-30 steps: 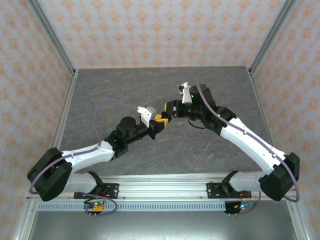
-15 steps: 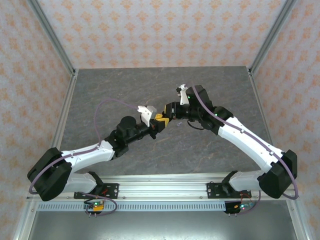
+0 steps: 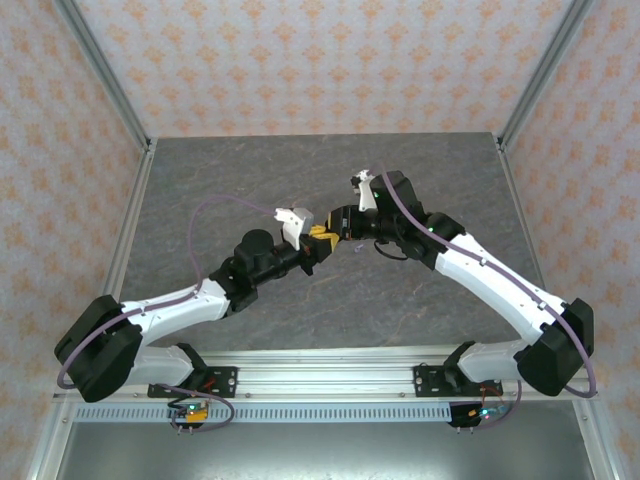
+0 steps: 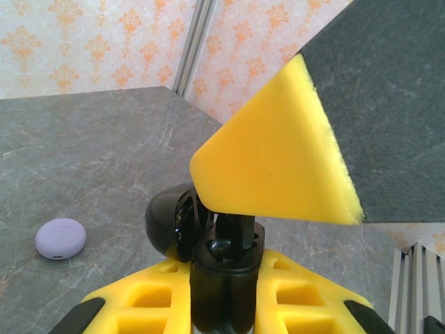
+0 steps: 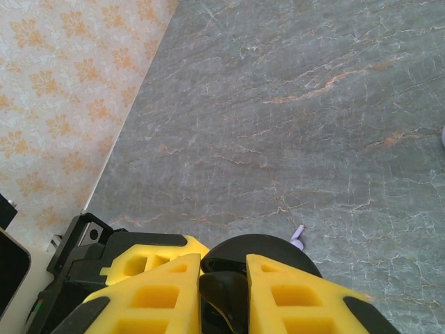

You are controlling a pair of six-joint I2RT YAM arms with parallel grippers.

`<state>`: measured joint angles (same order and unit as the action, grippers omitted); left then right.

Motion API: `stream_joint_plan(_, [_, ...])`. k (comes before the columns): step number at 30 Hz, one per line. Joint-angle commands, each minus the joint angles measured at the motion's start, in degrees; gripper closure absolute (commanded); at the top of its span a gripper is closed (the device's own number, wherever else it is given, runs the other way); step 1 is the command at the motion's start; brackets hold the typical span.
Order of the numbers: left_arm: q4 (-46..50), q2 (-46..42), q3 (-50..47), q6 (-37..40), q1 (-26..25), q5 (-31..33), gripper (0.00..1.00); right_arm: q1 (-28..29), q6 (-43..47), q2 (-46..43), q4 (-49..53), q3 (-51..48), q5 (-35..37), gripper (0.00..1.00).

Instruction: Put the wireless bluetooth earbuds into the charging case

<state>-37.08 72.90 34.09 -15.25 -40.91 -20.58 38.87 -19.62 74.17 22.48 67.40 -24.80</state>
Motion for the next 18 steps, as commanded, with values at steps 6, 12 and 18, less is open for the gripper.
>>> stream_joint_plan(6, [1.2, -0.4, 2.4, -1.3, -0.3, 0.9, 0.94, 0.3, 1.3, -0.2, 1.2, 0.9, 1.7, 0.79])
stream_joint_plan(12, [1.8, -0.7, 2.8, -1.5, -0.3, 0.9, 0.94, 0.4, 1.6, 0.1, 1.7, 0.5, 0.2, 0.77])
stream_joint_plan(18, [2.2, -1.1, 2.8, -1.3, -0.3, 1.0, 0.94, 0.8, 1.9, 0.2, 2.5, 0.5, -0.1, 0.74])
